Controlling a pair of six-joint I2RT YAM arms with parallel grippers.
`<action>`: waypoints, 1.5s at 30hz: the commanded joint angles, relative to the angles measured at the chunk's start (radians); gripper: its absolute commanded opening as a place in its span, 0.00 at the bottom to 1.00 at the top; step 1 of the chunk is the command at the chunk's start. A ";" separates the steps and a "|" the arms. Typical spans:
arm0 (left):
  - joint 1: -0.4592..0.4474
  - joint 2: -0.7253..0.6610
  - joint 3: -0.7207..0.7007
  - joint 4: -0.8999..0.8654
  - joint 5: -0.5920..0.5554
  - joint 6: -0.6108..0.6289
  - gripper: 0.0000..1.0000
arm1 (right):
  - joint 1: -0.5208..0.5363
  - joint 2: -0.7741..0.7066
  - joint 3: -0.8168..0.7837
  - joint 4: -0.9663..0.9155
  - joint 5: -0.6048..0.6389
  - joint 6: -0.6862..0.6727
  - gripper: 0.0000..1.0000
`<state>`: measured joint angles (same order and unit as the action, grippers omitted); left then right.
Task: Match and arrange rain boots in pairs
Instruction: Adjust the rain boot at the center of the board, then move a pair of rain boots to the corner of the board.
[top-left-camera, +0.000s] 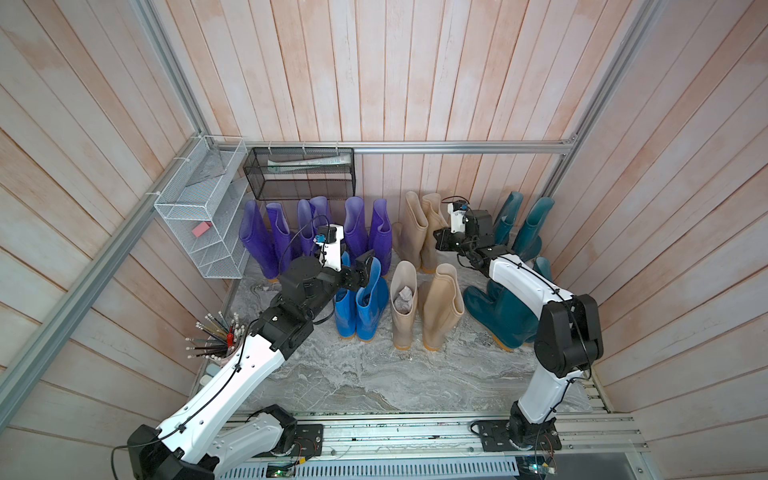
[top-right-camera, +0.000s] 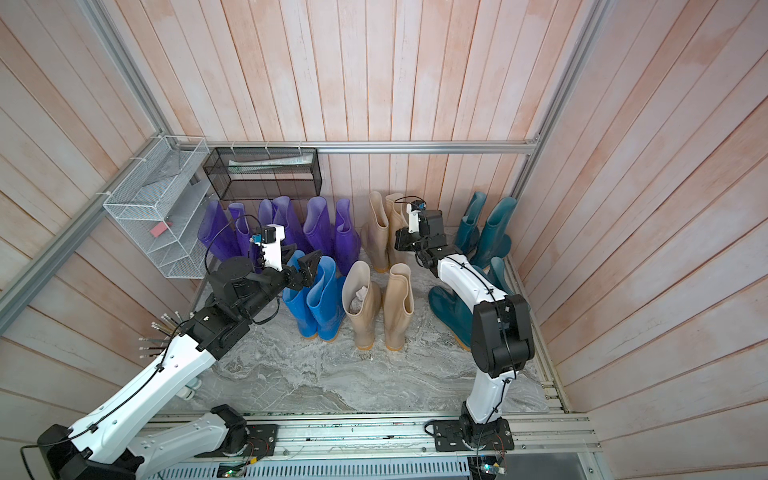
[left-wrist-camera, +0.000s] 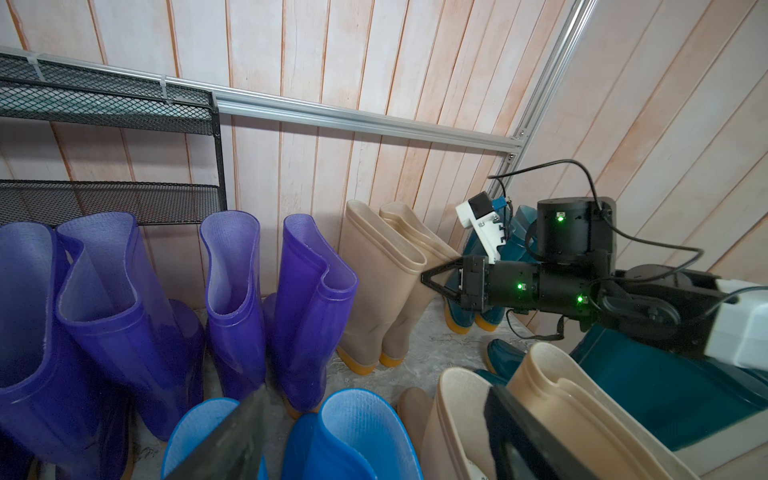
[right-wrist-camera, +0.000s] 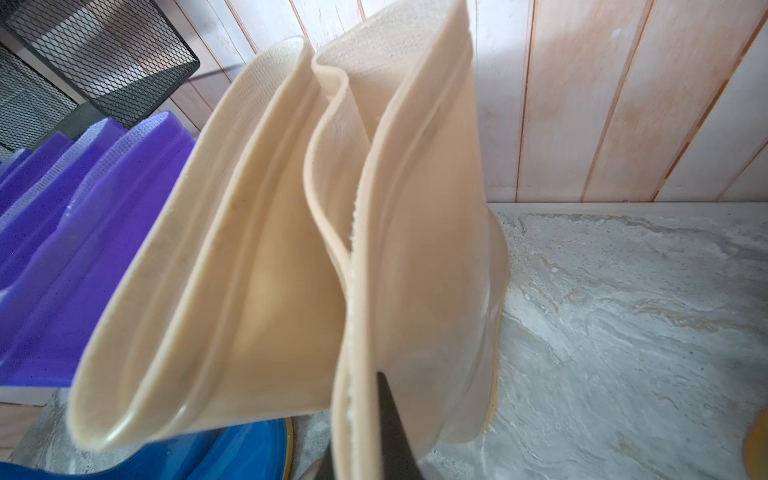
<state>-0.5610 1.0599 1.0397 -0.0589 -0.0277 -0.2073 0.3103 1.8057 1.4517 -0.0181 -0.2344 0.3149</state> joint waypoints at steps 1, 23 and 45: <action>0.004 -0.016 -0.002 0.021 0.024 -0.002 0.85 | 0.008 -0.036 0.012 0.017 -0.013 0.003 0.16; 0.007 0.105 0.049 0.081 0.099 0.080 0.89 | -0.309 -0.092 0.240 -0.191 0.589 -0.178 0.82; 0.013 0.069 -0.038 0.111 0.115 0.085 0.89 | -0.468 0.172 0.492 -0.330 0.255 -0.161 0.87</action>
<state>-0.5518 1.1477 1.0195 0.0246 0.0826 -0.1387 -0.1467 1.9884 1.9236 -0.3405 0.0872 0.1493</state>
